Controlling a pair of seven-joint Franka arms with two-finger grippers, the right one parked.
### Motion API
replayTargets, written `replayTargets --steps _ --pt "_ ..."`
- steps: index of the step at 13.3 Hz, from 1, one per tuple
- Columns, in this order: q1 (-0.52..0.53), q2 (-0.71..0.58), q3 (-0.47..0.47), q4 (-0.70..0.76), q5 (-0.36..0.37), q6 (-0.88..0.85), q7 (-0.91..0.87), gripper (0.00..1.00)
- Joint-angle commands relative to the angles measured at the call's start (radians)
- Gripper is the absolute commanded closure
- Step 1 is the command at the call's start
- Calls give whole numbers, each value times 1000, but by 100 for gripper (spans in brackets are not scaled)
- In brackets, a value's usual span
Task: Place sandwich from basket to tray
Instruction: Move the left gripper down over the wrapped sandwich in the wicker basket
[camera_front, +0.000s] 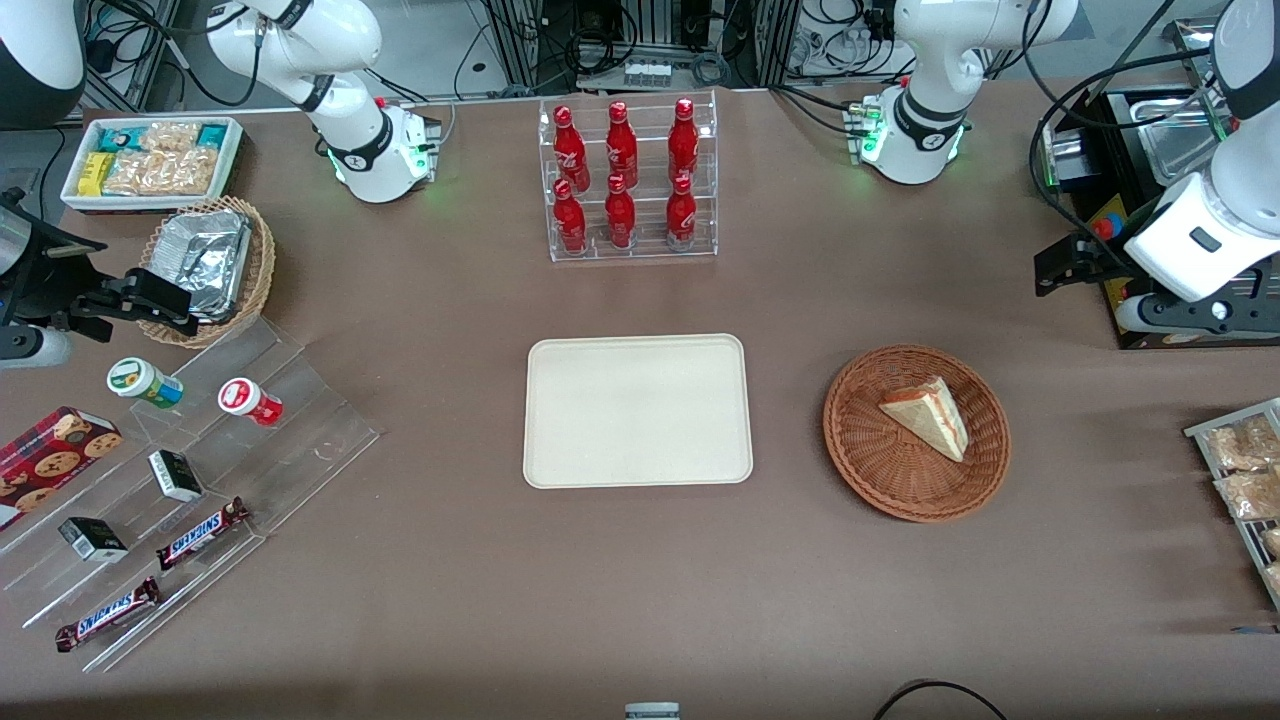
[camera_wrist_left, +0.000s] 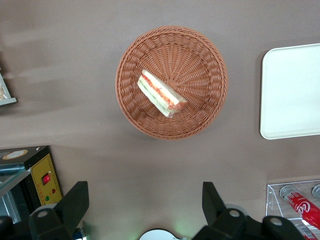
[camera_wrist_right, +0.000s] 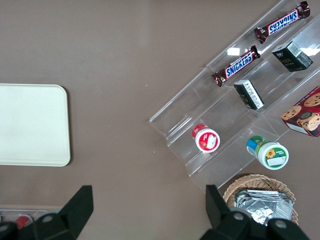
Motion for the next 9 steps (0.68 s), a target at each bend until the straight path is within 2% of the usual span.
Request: replayTargets --steps 1,4,6,9 --pt "-2 -1 -18 -3 -1 12 -2 0" --pt "-2 34 -16 0 17 16 -36 0" --pt "10 109 -13 -6 14 73 -302 0" --pt "9 198 -11 -90 -7 266 -711 0"
